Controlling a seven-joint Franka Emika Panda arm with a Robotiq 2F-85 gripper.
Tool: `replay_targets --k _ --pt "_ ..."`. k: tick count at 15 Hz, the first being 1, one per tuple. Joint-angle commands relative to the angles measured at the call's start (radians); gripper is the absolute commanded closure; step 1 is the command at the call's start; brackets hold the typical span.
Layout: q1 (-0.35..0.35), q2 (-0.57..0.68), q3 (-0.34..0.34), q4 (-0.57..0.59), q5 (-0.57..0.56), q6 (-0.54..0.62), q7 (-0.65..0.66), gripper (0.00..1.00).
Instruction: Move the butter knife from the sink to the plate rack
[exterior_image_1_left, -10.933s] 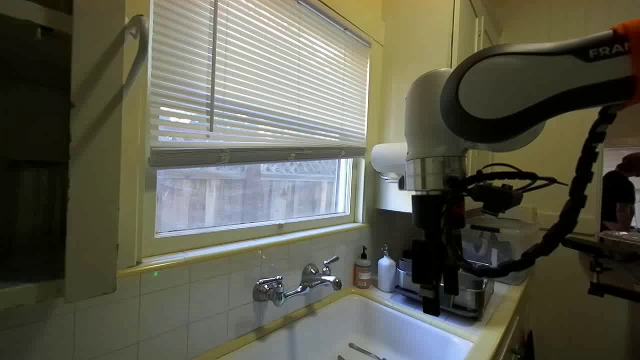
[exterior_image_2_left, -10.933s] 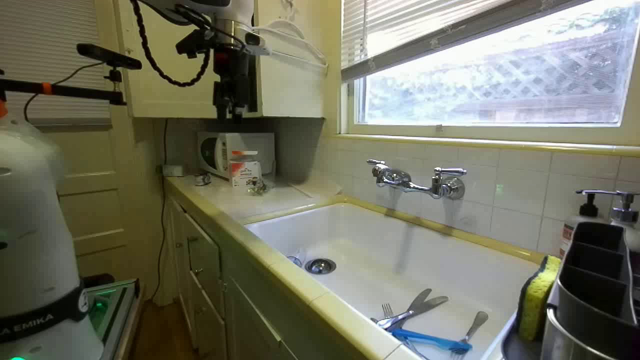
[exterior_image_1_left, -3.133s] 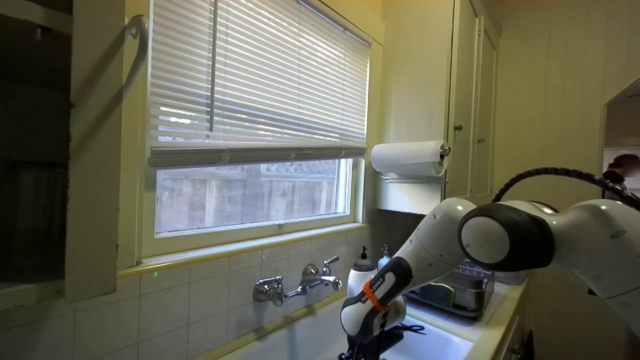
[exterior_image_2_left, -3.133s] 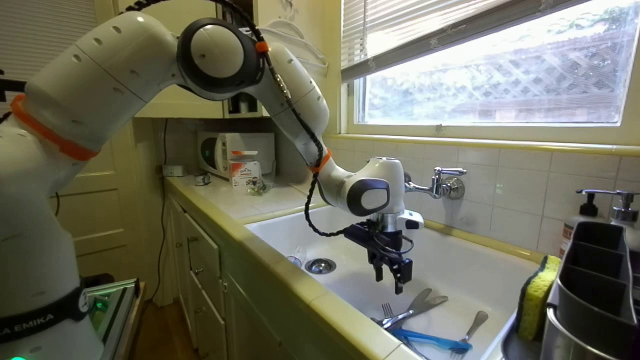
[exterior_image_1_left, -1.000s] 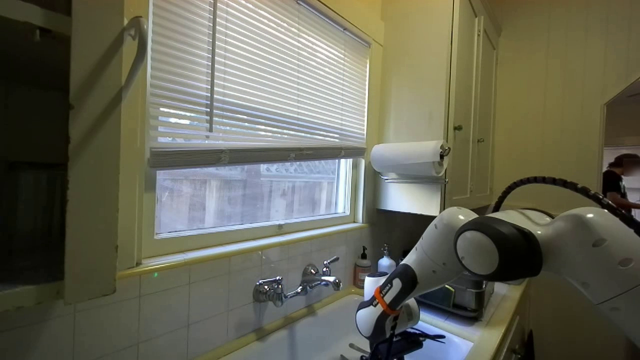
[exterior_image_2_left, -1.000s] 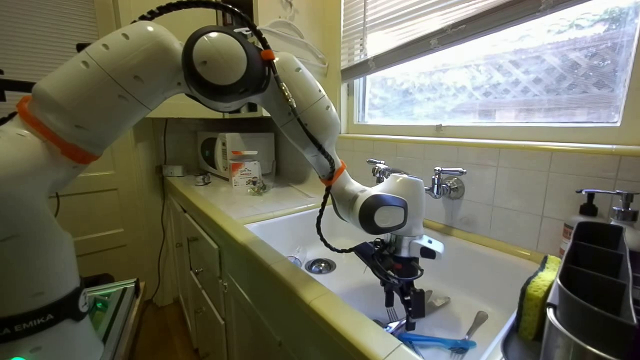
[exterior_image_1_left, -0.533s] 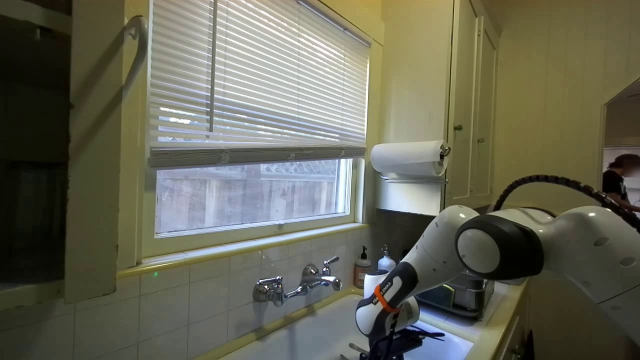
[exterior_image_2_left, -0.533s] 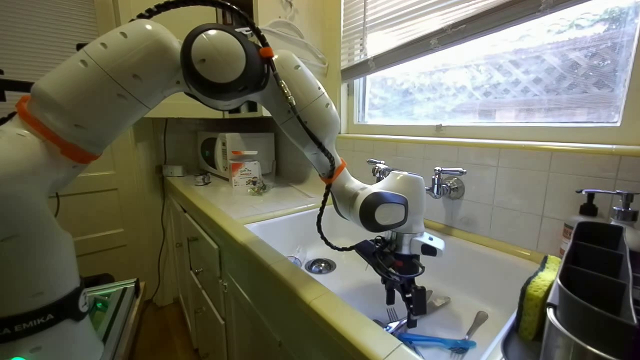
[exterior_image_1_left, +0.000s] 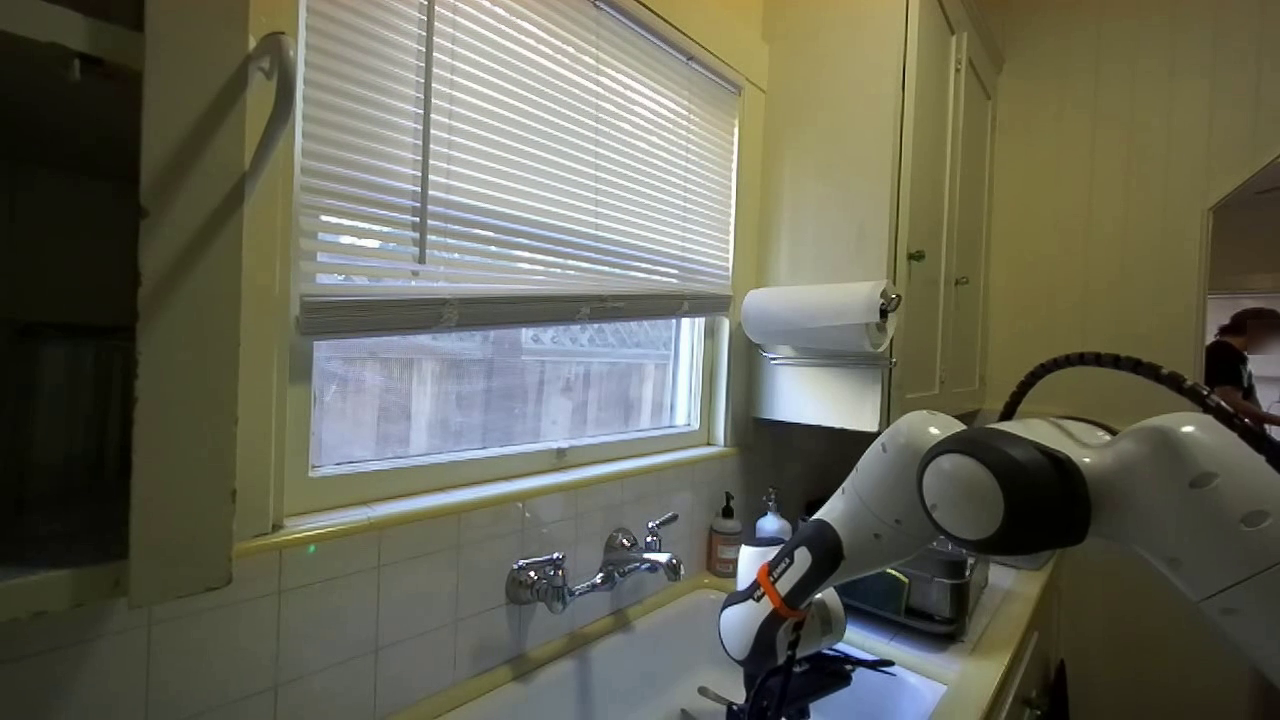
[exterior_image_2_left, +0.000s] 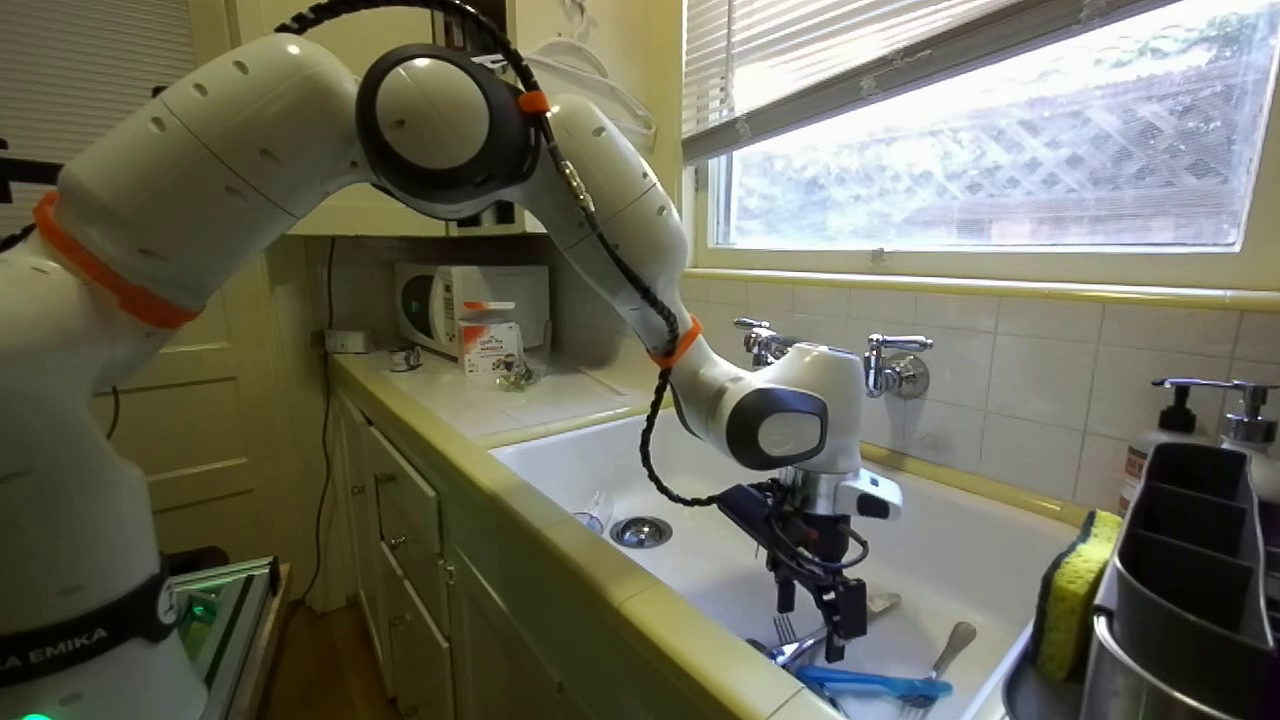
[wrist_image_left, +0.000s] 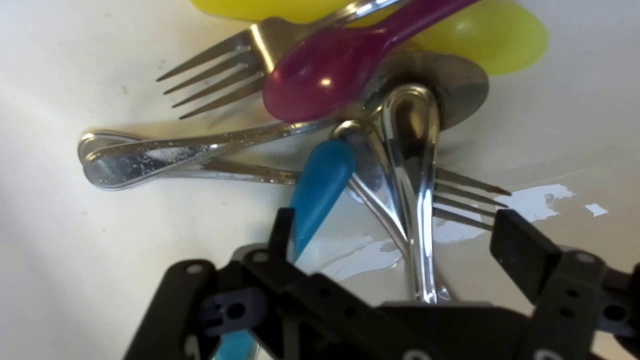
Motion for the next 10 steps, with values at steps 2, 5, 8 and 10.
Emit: replay_targets --k 2,5,8,10 --pt "-0.031 0.044 0.02 0.031 -0.008 -0.002 -0.072 0.0" --pt "-0.03 0.08 0.02 0.047 -0.002 0.031 -0.073 0.07" --pt "-0.019 0.105 0.013 0.067 -0.006 0.057 -0.054 0.23" --pt "-0.016 0.114 0.009 0.077 -0.008 0.064 -0.05 0.42"
